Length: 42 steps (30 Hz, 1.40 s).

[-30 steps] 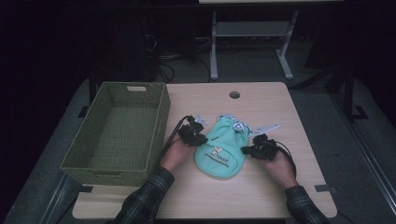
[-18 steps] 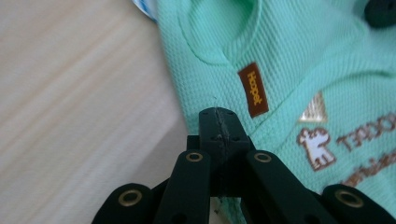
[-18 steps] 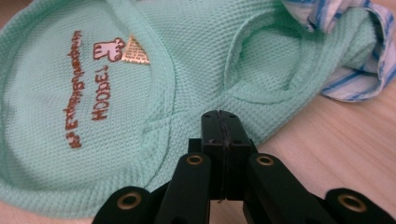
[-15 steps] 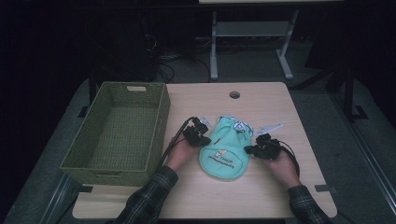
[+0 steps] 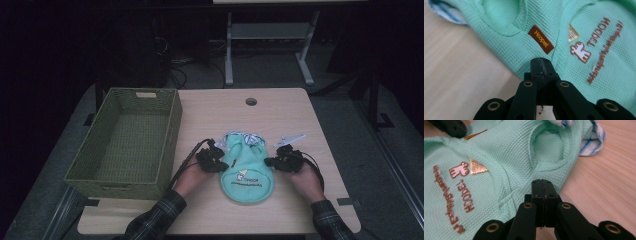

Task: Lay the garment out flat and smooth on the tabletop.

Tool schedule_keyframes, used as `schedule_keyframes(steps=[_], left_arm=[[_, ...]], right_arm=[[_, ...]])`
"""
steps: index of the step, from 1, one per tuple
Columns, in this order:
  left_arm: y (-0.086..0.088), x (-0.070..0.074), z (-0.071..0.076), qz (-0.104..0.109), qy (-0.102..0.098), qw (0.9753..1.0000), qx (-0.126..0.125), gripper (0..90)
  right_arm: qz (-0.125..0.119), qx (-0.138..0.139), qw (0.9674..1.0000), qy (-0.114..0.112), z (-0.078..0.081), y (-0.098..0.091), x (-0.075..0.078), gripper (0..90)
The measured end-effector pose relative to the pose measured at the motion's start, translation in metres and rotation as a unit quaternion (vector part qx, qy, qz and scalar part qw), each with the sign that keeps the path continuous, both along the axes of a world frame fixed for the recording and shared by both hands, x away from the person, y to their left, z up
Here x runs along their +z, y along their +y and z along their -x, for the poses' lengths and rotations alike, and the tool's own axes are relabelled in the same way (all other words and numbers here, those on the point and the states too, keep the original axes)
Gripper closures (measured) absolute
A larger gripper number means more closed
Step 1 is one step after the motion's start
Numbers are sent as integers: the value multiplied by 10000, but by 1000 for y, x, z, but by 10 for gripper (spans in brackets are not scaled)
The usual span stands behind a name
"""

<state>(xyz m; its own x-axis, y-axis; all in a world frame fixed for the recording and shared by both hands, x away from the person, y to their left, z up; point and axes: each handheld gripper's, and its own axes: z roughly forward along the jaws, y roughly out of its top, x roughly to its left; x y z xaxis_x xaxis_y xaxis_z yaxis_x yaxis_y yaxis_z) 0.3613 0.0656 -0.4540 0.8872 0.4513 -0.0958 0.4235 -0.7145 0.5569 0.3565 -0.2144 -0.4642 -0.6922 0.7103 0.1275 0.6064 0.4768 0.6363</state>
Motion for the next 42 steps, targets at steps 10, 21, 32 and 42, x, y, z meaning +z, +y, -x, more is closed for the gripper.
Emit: schedule_keyframes(steps=[10, 21, 32, 42], left_arm=[[-1, 0, 7, -51, -142, 9999, -47, 899], [0, 0, 6, -32, -113, 9999, -44, 899], [0, -1, 5, -5, -74, 10000, -43, 899], [-1, -1, 7, -2, -96, 10000, -13, 900]], right_arm=[[-229, -105, 9994, -223, -12, -1, 20, 883], [-286, -257, 9989, -254, -48, 4, 30, 862], [-358, -318, 9988, -69, -76, 7, 23, 806], [-424, -317, 9985, 124, -87, 15, 7, 743]])
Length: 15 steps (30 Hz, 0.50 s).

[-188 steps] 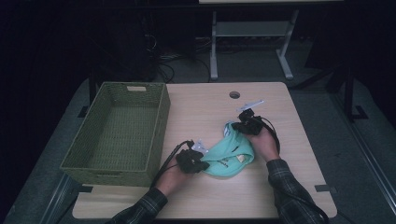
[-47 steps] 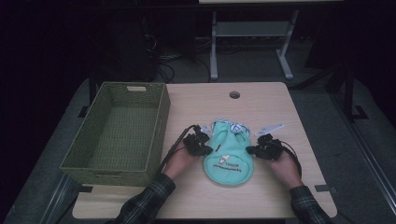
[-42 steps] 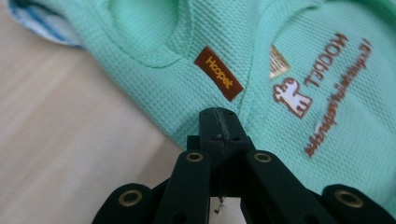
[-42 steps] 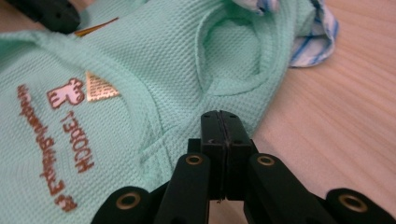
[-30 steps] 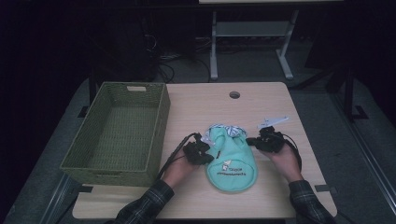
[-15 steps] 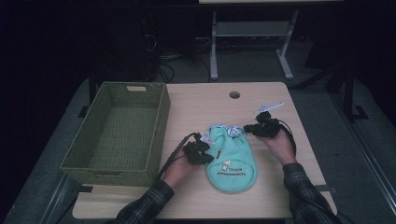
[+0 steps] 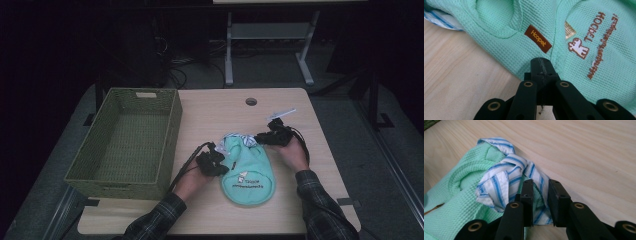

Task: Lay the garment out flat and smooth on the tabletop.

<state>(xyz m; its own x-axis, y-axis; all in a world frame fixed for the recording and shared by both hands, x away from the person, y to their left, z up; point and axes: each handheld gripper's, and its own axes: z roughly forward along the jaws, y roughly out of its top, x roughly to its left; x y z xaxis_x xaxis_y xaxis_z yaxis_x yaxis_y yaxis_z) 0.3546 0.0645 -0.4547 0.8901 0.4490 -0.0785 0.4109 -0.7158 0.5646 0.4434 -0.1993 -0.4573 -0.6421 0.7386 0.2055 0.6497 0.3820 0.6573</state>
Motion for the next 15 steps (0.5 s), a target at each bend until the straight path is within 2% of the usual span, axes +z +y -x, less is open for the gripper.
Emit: schedule_keyframes(steps=[5, 10, 12, 15], left_arm=[[0, 0, 0, -13, -3, 10000, -3, 899], [0, 0, 0, -31, -3, 10000, -21, 899], [-1, 0, 1, 41, -1, 10000, 47, 900], [0, 0, 0, -36, -38, 10000, -23, 900]], right_arm=[[65, 20, 10000, 28, -1, 2, -5, 852], [139, 26, 9998, -108, 0, 0, 4, 866], [174, 10, 9997, -161, -1, -1, 10, 867], [325, -18, 9991, -276, -6, -3, 16, 869]])
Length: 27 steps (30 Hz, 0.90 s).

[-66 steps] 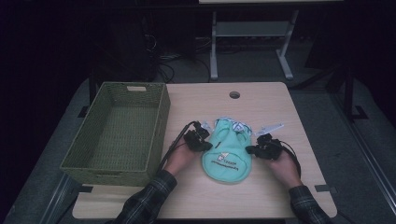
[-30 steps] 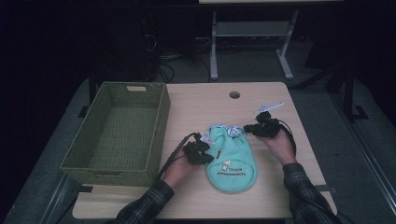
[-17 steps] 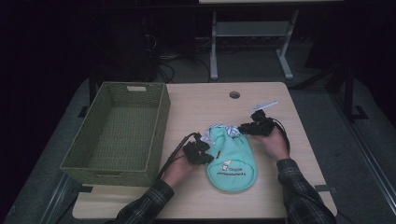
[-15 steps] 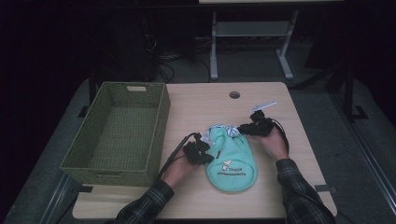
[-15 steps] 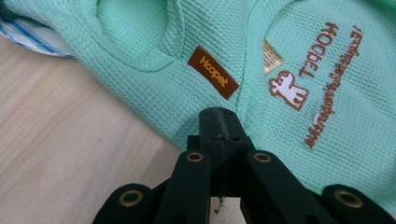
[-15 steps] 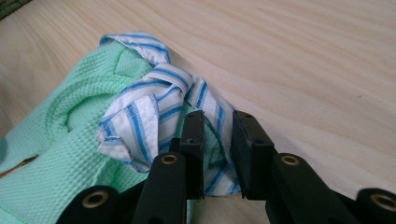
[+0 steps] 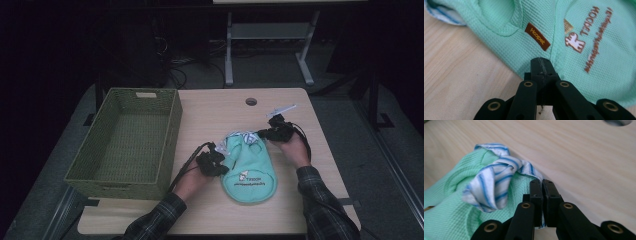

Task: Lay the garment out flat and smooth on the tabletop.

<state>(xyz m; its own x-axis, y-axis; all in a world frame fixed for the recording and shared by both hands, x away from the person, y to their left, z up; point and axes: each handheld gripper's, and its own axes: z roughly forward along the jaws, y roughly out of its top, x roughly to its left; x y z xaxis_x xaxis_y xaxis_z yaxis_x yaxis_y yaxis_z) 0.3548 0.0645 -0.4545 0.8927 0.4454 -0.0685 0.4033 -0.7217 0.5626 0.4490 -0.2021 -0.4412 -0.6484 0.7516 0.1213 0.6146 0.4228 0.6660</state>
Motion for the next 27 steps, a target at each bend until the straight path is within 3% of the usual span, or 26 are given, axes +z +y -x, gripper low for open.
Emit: schedule_keyframes(steps=[5, 8, 12, 14, 16, 17, 20, 27], left_arm=[[1, 0, 0, 38, 9, 10000, 7, 900], [1, -1, 0, 82, 37, 10000, 20, 899], [4, -2, -3, 179, 128, 9998, 32, 899], [3, -3, -3, 324, 193, 9992, 117, 898], [4, -2, -5, 290, 167, 9994, 103, 898], [5, -1, -5, 422, 190, 9988, 173, 898], [8, 5, -7, 462, 140, 9987, 190, 898], [5, 13, -21, 468, -46, 9983, 333, 898]], right_arm=[[328, -34, 9994, -145, -12, -3, 2, 869], [385, -49, 9992, -109, -17, -2, -5, 856], [148, -62, 9998, -129, -13, -1, -6, 782], [44, -103, 9998, -155, -9, -3, -2, 778], [-67, -106, 9998, -141, -5, -6, 2, 807], [-91, -78, 9998, -174, -2, -7, 3, 835], [-210, -36, 9996, -190, 8, -12, 8, 896], [-414, 59, 9989, -213, 33, -18, 7, 898]])
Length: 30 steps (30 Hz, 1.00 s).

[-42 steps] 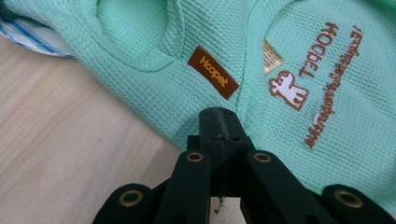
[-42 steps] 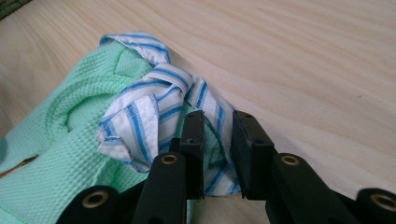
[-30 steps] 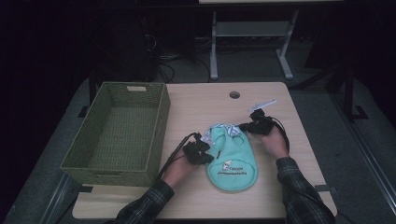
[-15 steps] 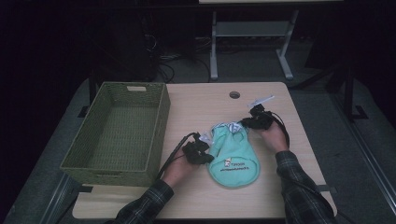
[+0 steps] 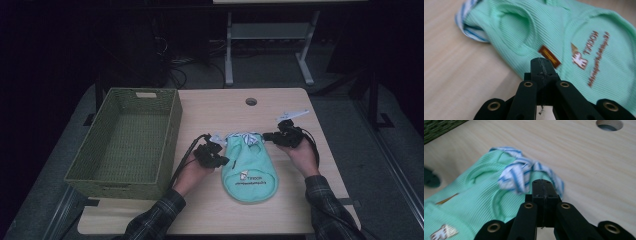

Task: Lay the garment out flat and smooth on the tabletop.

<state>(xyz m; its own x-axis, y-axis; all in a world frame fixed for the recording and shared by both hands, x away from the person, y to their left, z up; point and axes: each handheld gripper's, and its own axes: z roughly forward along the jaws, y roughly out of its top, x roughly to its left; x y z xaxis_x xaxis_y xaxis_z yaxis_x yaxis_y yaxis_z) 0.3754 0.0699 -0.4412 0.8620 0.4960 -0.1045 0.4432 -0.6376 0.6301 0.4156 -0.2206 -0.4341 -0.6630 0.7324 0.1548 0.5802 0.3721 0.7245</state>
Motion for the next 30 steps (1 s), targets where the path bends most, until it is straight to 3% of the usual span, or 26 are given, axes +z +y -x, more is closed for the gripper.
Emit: schedule_keyframes(steps=[6, 18, 23, 30], left_arm=[[-7, 2, -19, -166, -169, 9997, 115, 898], [-18, 10, -64, -32, -417, 9986, 323, 898], [-27, 7, -78, -71, -385, 9987, 323, 898], [-33, -16, -81, -380, -164, 9984, 378, 898]], right_arm=[[1, 133, 9999, 41, 28, 1, -7, 898], [63, 380, 9991, 159, 64, 5, -18, 898], [209, 423, 9984, 303, 72, 6, -26, 898], [345, 457, 9977, 367, 76, 6, -31, 898]])
